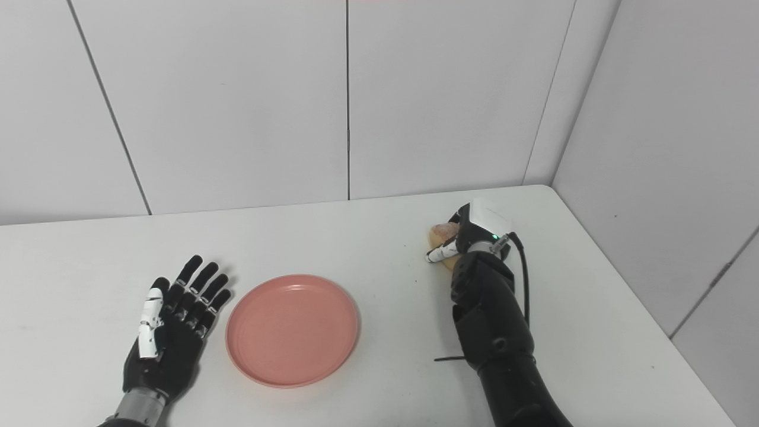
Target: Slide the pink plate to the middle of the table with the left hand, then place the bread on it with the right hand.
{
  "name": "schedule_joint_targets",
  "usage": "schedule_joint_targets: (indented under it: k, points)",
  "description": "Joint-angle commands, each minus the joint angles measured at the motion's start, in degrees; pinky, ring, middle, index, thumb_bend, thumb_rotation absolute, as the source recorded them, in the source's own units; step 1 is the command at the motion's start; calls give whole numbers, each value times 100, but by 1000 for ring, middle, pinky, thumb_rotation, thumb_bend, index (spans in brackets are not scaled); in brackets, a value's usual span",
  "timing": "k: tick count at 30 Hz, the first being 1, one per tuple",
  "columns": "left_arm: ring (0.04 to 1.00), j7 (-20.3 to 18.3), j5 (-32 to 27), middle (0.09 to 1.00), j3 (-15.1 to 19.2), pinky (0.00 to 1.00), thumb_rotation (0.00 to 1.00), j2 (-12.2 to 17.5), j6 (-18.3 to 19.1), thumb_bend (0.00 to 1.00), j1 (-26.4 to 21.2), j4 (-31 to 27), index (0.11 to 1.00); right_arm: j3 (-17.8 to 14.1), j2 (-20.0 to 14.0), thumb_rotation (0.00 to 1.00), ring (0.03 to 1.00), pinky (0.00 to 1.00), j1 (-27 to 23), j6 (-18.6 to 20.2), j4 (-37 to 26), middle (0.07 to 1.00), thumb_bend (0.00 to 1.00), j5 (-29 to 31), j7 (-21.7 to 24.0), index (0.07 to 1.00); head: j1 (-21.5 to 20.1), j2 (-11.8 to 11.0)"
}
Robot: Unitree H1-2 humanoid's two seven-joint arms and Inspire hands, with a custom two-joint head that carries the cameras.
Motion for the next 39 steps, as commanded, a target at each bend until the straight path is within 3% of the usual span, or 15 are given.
schedule_joint_targets:
  k: [1,14,19,25,30,39]
  points:
    - [909,94,20,915,-13,941,1000,4,257,347,211,142,907,-18,-93,4,365,286,-130,-26,-245,442,525,-35,-21,529,6,6]
    - [902,122,46,908,-26,937,1000,-21,248,354,236,85,899,-50,-89,1,351,277,-64,-26,-759,435,520,-234,428,534,117,24]
    - [900,186,98,906,-46,929,1000,-59,264,365,242,55,892,29,-49,3,386,296,-11,-28,-1314,457,524,-235,683,516,199,64]
    - [896,245,135,899,-85,931,1000,-111,232,368,258,25,889,-72,237,2,396,311,25,-27,-2084,459,522,-240,1311,521,330,90]
    - [891,298,186,894,-139,919,1000,-148,207,384,291,-23,881,239,426,0,411,336,142,-27,-2739,468,525,-136,1524,506,457,93]
    - [895,371,240,898,-239,916,1000,-207,220,389,335,-135,882,947,346,0,422,367,295,-44,-3430,484,527,626,1681,482,862,147]
